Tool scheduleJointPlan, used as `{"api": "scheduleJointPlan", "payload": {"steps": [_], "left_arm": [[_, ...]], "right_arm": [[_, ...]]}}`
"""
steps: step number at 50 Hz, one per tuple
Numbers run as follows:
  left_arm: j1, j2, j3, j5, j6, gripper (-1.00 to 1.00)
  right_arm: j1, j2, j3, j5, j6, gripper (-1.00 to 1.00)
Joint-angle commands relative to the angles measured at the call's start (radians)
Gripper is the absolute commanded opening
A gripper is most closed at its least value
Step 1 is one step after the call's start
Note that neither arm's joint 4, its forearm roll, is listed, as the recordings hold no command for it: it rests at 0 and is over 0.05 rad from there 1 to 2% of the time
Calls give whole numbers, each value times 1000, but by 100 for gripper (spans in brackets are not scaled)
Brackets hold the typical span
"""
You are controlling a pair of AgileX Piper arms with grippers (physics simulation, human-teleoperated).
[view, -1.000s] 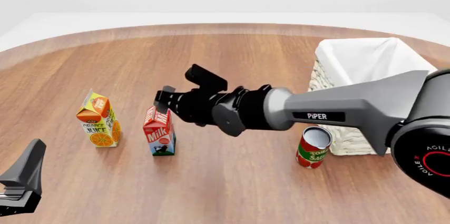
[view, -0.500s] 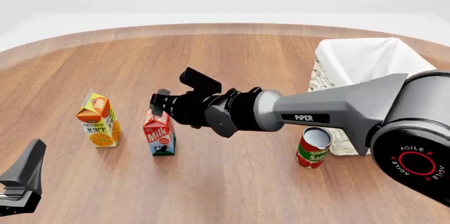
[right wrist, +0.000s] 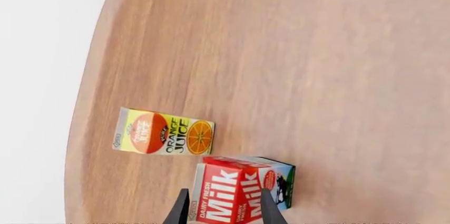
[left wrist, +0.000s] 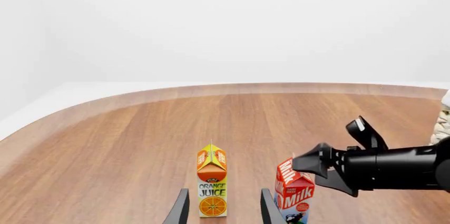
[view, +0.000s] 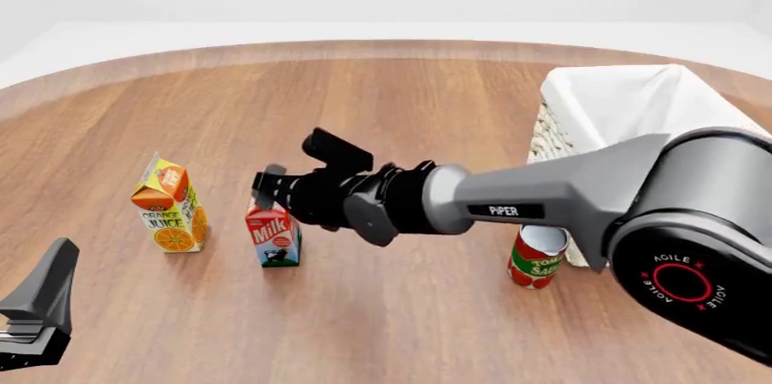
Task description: Pick the milk and place it in the basket.
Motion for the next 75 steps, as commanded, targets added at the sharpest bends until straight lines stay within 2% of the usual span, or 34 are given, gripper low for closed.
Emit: {"api": "scheduleJointPlan", "payload": {"steps": [1, 12, 24, 28, 29, 39, 47, 54, 60, 61, 75], "left_arm": [[0, 0, 0, 0, 0, 100], [0, 0, 0, 0, 0, 100], [0, 0, 0, 0, 0, 100], [0, 0, 0, 0, 0, 100], [0, 0, 0, 0, 0, 100], [0, 0, 0, 0, 0, 100], [0, 0, 0, 0, 0, 100], [0, 0, 0, 0, 0, 100], [0, 0, 0, 0, 0, 100], [0, 0, 0, 0, 0, 100], [0, 0, 0, 0, 0, 100]], "right_arm": [[11, 20, 4, -20, 18, 100], [30, 41, 45, -74, 61, 100], [32, 80, 25, -90, 69, 100], [43, 86, 40, -114, 87, 100], [41, 88, 39, -113, 84, -100], [43, 67, 67, -137, 84, -100], [12, 15, 63, -116, 35, -100], [-8, -65, 80, -92, -33, -100], [-19, -118, 107, -83, -54, -100], [-21, -145, 114, -76, -80, -100], [-43, -259, 187, -82, -110, -100]]}}
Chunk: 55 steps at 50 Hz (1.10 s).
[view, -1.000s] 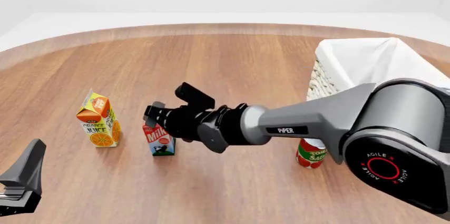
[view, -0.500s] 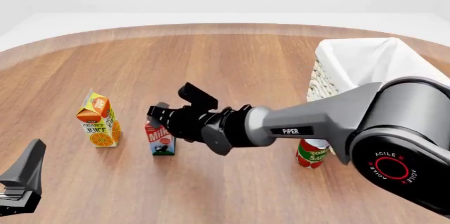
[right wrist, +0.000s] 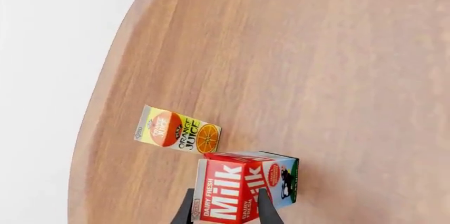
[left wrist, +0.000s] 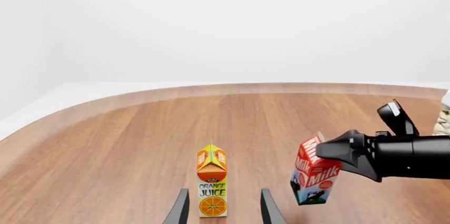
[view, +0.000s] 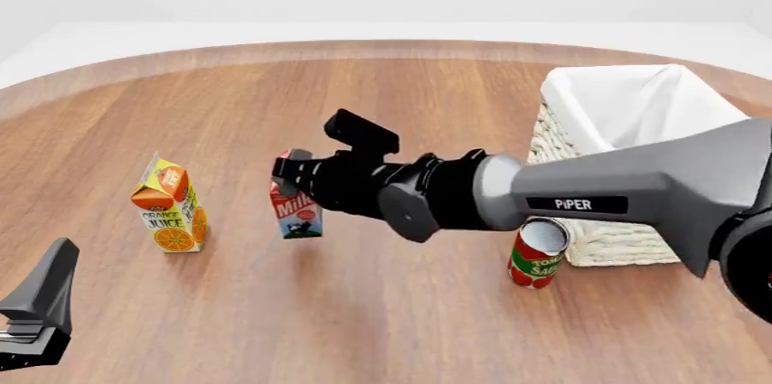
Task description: Pick the milk and place it in the basket.
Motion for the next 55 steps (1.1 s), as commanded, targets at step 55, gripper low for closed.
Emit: {"api": "scheduleJointPlan", "payload": {"steps": [55], "left_arm": [[0, 0, 0, 0, 0, 100]], "right_arm": [[-230, -774, 390, 67, -204, -100]]}}
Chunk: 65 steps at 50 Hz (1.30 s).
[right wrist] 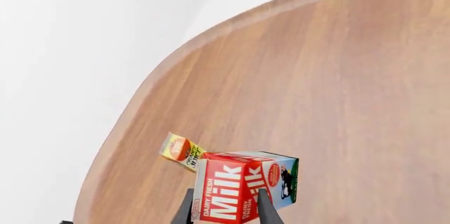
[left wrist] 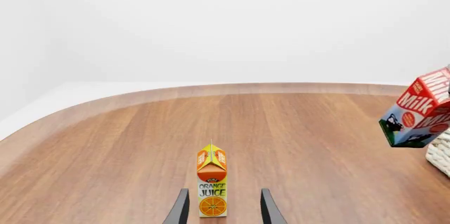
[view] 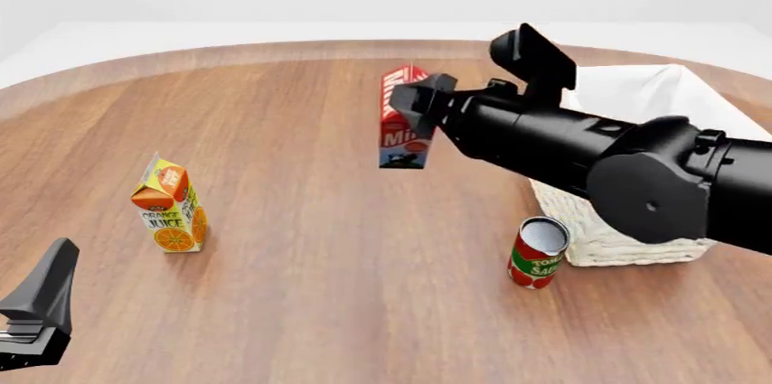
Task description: Pick the milk and place it in the basket.
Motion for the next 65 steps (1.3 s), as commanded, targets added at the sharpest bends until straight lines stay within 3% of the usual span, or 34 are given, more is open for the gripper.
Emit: {"api": "scheduleJointPlan", "payload": {"steps": [1, 24, 39, 50, 57, 65], "left_arm": [[0, 0, 0, 0, 0, 100], [0, 0, 0, 0, 0, 100], [0, 0, 0, 0, 0, 100], [0, 0, 0, 0, 0, 100], [0, 0, 0, 0, 0, 100], [0, 0, 0, 0, 0, 100]], "right_arm": [[-74, -160, 4, 52, -32, -100], [-211, -317, 17, 135, -91, -100], [-297, -371, -64, 226, -142, -100], [-367, -383, -121, 283, -143, -100], [-410, -371, -174, 330, -184, -100], [-443, -354, -195, 338, -194, -100]]}}
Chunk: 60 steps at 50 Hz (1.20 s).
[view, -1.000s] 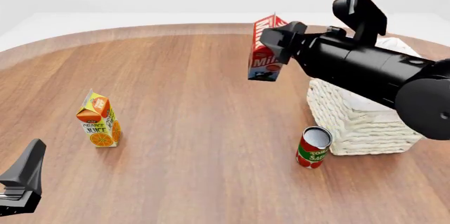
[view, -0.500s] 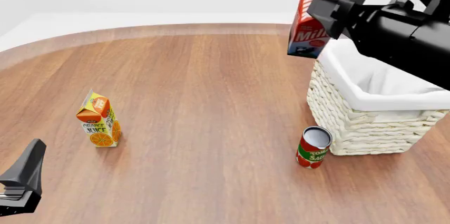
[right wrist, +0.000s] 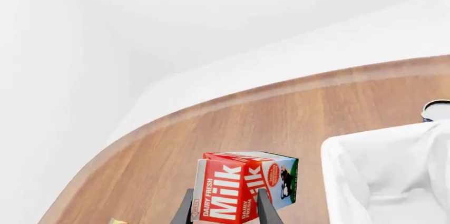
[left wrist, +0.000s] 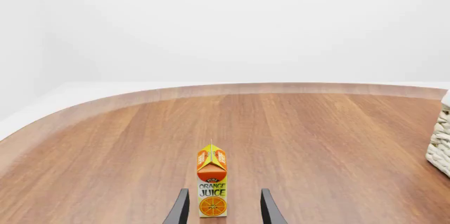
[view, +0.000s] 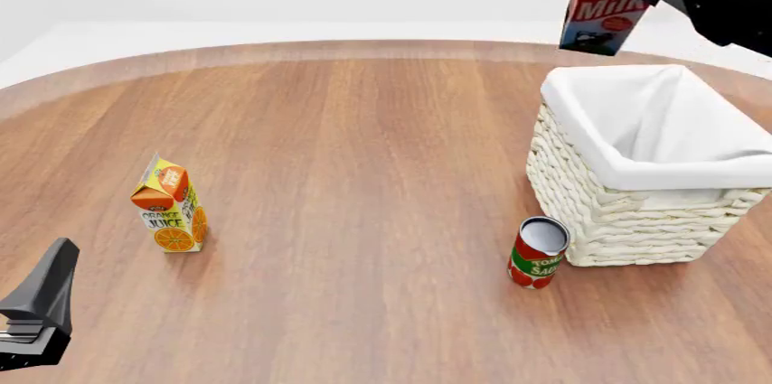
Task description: Pick the milk and place it in the basket.
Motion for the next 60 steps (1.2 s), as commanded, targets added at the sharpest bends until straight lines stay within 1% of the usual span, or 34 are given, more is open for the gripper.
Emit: {"api": "scheduleJointPlan", "payload": {"steps": [1, 13, 19, 20, 22, 26, 28, 31, 35, 36, 38, 50, 60], "left_arm": [[0, 0, 0, 0, 0, 100], [0, 0, 0, 0, 0, 100], [0, 0, 0, 0, 0, 100], [0, 0, 0, 0, 0, 100], [0, 0, 0, 0, 0, 100], [0, 0, 0, 0, 0, 100], [0, 0, 0, 0, 0, 100], [0, 0, 0, 0, 0, 100], [0, 0, 0, 0, 0, 100], [0, 0, 0, 0, 0, 100], [0, 0, 0, 0, 0, 100], [0, 0, 0, 0, 0, 100], [0, 0, 0, 0, 0, 100]], "right_arm": [[-58, 5, -65, 26, -16, -100], [-114, 25, -83, 18, -28, -100], [-149, 36, -74, 2, -33, -100], [-154, 37, -64, -9, -20, -100], [-158, 40, -63, -12, -26, -100], [-171, 45, -50, -28, -16, -100], [-180, 48, -42, -39, -1, -100], [-185, 53, -38, -47, 0, -100], [-205, 62, -9, -80, 25, -100], [-209, 66, -5, -85, 19, -100], [-217, 69, 6, -100, 29, -100], [-271, 118, 45, -168, 43, -100], [-295, 129, 78, -192, 49, -100]]}}
